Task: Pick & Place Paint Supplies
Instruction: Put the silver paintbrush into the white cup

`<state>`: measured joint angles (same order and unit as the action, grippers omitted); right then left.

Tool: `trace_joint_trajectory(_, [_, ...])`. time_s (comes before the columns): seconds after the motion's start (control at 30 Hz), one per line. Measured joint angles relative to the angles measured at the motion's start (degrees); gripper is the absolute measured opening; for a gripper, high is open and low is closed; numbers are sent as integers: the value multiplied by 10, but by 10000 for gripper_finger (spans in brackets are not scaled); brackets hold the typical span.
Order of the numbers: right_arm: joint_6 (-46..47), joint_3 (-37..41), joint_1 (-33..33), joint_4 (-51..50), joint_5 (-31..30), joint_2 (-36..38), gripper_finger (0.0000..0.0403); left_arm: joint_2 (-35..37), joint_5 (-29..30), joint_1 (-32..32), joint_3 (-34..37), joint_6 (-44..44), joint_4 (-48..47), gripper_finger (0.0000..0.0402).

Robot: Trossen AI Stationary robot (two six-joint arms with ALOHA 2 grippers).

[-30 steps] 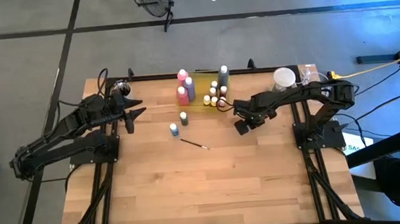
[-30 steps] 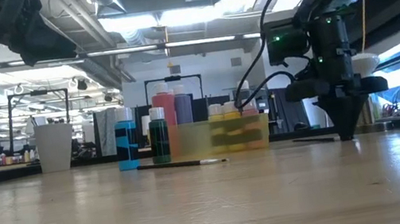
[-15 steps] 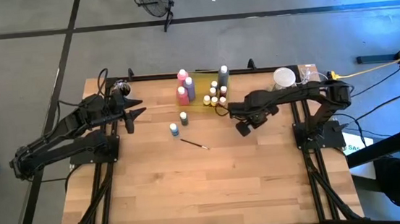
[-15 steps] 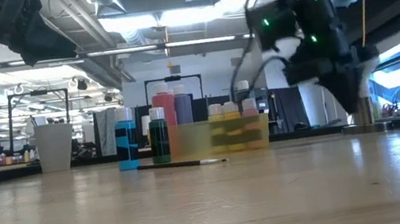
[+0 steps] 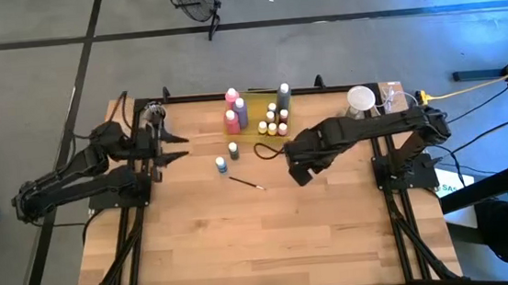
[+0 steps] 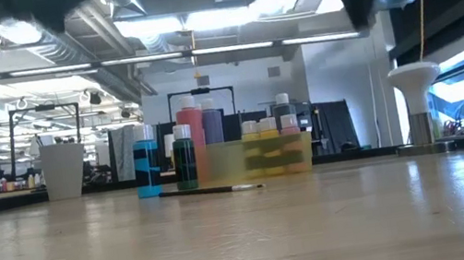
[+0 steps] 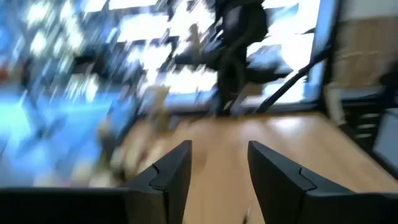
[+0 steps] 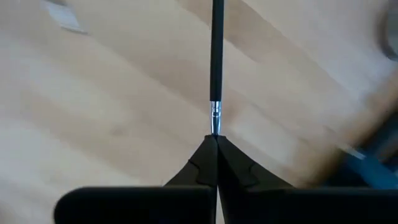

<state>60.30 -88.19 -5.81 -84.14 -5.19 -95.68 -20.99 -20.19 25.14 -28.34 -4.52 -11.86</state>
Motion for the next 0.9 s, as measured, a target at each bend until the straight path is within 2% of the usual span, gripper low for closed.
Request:
trace_joint_trajectory(0.17, [15,-98,-49,19,-13,0,0,-7,-61,-84,27,-114,152,132])
trace_joint_trajectory(0.3, [14,-133,-70,50,-22,1,0,-30,-21,-176,29,-232,208,113])
trace_joint_trajectory(0.43, [2,-136,-74,73,-23,1,0,-81,107,-270,29,-323,248,101])
trace_joint_trajectory(0.63, [-23,-136,-68,83,-23,-3,0,-214,427,-394,5,-498,291,103])
trace_joint_trajectory(0.77, [-44,-136,-59,114,-23,-3,0,-324,539,-448,-13,-629,385,104])
trace_joint_trajectory(0.9, [-59,-136,-53,135,-23,-4,0,-428,641,-476,-47,-726,484,104])
